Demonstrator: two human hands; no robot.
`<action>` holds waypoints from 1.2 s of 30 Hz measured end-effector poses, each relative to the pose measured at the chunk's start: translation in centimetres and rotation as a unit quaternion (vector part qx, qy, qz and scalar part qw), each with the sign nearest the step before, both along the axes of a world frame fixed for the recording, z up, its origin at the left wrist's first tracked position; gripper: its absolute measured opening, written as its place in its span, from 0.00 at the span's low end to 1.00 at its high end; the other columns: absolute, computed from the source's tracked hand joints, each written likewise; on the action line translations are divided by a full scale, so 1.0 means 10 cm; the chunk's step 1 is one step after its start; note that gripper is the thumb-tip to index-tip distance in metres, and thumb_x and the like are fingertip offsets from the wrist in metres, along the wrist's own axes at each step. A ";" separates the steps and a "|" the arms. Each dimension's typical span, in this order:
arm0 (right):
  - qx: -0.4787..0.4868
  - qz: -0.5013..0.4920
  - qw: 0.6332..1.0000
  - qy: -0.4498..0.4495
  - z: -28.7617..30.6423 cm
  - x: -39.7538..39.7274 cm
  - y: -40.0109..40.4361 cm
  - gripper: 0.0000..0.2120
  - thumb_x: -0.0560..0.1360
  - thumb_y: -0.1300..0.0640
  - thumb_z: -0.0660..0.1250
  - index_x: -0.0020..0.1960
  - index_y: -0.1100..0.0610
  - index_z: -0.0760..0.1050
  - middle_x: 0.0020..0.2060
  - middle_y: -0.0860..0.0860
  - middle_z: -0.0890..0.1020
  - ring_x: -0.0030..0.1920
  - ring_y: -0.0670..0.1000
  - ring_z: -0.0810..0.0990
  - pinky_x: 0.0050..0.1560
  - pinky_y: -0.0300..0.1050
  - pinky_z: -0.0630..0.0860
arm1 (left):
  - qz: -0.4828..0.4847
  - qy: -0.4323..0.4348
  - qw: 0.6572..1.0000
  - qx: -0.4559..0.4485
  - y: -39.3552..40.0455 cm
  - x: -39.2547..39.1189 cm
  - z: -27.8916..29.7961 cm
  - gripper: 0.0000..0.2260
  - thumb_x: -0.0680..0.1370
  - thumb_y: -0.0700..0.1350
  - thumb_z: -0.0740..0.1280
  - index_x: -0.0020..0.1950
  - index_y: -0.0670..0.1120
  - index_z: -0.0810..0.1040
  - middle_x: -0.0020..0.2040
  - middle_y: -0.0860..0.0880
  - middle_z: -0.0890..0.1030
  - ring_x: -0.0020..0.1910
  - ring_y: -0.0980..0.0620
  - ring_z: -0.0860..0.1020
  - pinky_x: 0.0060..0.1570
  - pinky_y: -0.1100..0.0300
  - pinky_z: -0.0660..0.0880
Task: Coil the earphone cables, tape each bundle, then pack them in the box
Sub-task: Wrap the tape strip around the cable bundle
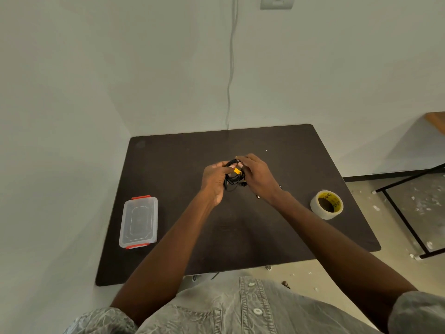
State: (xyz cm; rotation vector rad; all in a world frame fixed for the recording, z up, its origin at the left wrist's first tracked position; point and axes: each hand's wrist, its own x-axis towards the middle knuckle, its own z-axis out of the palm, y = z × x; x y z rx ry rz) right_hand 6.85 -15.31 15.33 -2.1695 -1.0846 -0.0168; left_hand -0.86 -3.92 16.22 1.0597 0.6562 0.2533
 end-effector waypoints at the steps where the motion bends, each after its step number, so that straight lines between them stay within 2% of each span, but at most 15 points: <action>1: 0.002 0.001 1.000 0.008 0.00 0.00 0.00 0.14 0.79 0.69 0.60 0.63 0.66 0.76 0.48 0.60 0.79 0.48 0.56 0.77 0.49 0.38 0.69 | 0.004 -0.001 1.000 -0.001 0.00 0.00 -0.01 0.06 0.71 0.31 0.70 0.46 0.37 0.82 0.42 0.41 0.83 0.43 0.46 0.80 0.52 0.52 0.78; 4: 0.027 -0.011 0.998 0.055 0.02 -0.03 0.01 0.16 0.80 0.65 0.62 0.67 0.64 0.72 0.51 0.57 0.79 0.50 0.53 0.78 0.52 0.42 0.72 | 0.017 -0.002 1.000 0.002 -0.01 -0.01 -0.05 0.07 0.71 0.32 0.70 0.48 0.39 0.82 0.44 0.41 0.83 0.45 0.46 0.80 0.54 0.51 0.77; 7: 0.059 -0.031 0.992 0.107 0.05 -0.06 0.02 0.16 0.79 0.63 0.64 0.65 0.61 0.69 0.46 0.51 0.78 0.44 0.50 0.78 0.46 0.41 0.73 | 0.021 -0.014 1.000 -0.010 -0.01 -0.01 -0.09 0.07 0.72 0.32 0.70 0.47 0.40 0.83 0.45 0.40 0.83 0.47 0.44 0.80 0.58 0.48 0.76; 11: 0.072 -0.041 0.990 0.115 0.05 -0.07 0.01 0.13 0.78 0.63 0.65 0.61 0.60 0.68 0.45 0.53 0.78 0.43 0.52 0.80 0.45 0.47 0.78 | 0.019 -0.037 0.999 -0.018 -0.01 0.00 -0.16 0.07 0.75 0.32 0.68 0.49 0.40 0.83 0.48 0.40 0.83 0.50 0.44 0.80 0.62 0.44 0.74; 16: 0.077 -0.021 0.993 0.090 0.06 -0.08 0.01 0.09 0.78 0.63 0.65 0.56 0.60 0.69 0.42 0.53 0.78 0.39 0.52 0.79 0.40 0.50 0.78 | 0.006 -0.062 0.997 -0.034 0.00 -0.03 -0.17 0.10 0.74 0.30 0.66 0.51 0.39 0.82 0.51 0.38 0.82 0.52 0.41 0.79 0.62 0.44 0.74; 20: 0.085 -0.021 0.992 0.095 0.06 -0.09 0.02 0.09 0.77 0.64 0.65 0.54 0.60 0.67 0.39 0.52 0.76 0.35 0.51 0.77 0.36 0.48 0.76 | -0.012 -0.078 0.996 -0.036 0.02 -0.05 -0.19 0.09 0.74 0.32 0.67 0.53 0.39 0.82 0.47 0.42 0.83 0.47 0.46 0.80 0.59 0.46 0.75; 24: 0.083 -0.024 0.984 0.159 0.10 -0.08 0.03 0.12 0.77 0.63 0.67 0.54 0.56 0.64 0.35 0.50 0.77 0.34 0.49 0.78 0.36 0.41 0.75 | -0.072 -0.089 0.993 0.013 0.11 -0.09 -0.21 0.07 0.75 0.36 0.70 0.51 0.43 0.82 0.49 0.44 0.83 0.49 0.46 0.79 0.56 0.47 0.75; 27: 0.088 -0.017 0.968 0.236 0.10 -0.06 0.03 0.14 0.76 0.62 0.67 0.54 0.54 0.63 0.32 0.50 0.79 0.31 0.49 0.77 0.36 0.48 0.76 | -0.117 -0.089 0.988 0.050 0.20 -0.10 -0.19 0.07 0.75 0.36 0.69 0.49 0.45 0.82 0.46 0.49 0.82 0.42 0.51 0.75 0.47 0.55 0.73; 30: 0.123 -0.005 0.933 0.339 0.14 -0.06 0.04 0.15 0.76 0.64 0.68 0.55 0.56 0.64 0.30 0.51 0.78 0.28 0.48 0.75 0.31 0.42 0.74 | -0.141 -0.078 0.980 0.117 0.30 -0.12 -0.16 0.06 0.75 0.36 0.68 0.48 0.46 0.82 0.44 0.49 0.81 0.37 0.54 0.73 0.41 0.60 0.71; 33: 0.132 -0.002 0.909 0.396 0.14 -0.07 0.04 0.15 0.75 0.66 0.69 0.55 0.58 0.64 0.30 0.55 0.78 0.26 0.50 0.75 0.29 0.42 0.73 | -0.173 -0.064 0.965 0.187 0.37 -0.11 -0.16 0.05 0.76 0.37 0.68 0.47 0.46 0.82 0.44 0.52 0.81 0.42 0.54 0.76 0.42 0.59 0.70; 36: 0.100 -0.004 0.918 0.383 0.01 -0.06 0.05 0.15 0.75 0.65 0.69 0.51 0.55 0.65 0.30 0.53 0.77 0.27 0.51 0.74 0.31 0.46 0.75 | -0.204 -0.046 0.951 0.230 0.45 -0.11 -0.23 0.08 0.74 0.35 0.69 0.48 0.46 0.83 0.48 0.50 0.83 0.49 0.53 0.79 0.51 0.56 0.73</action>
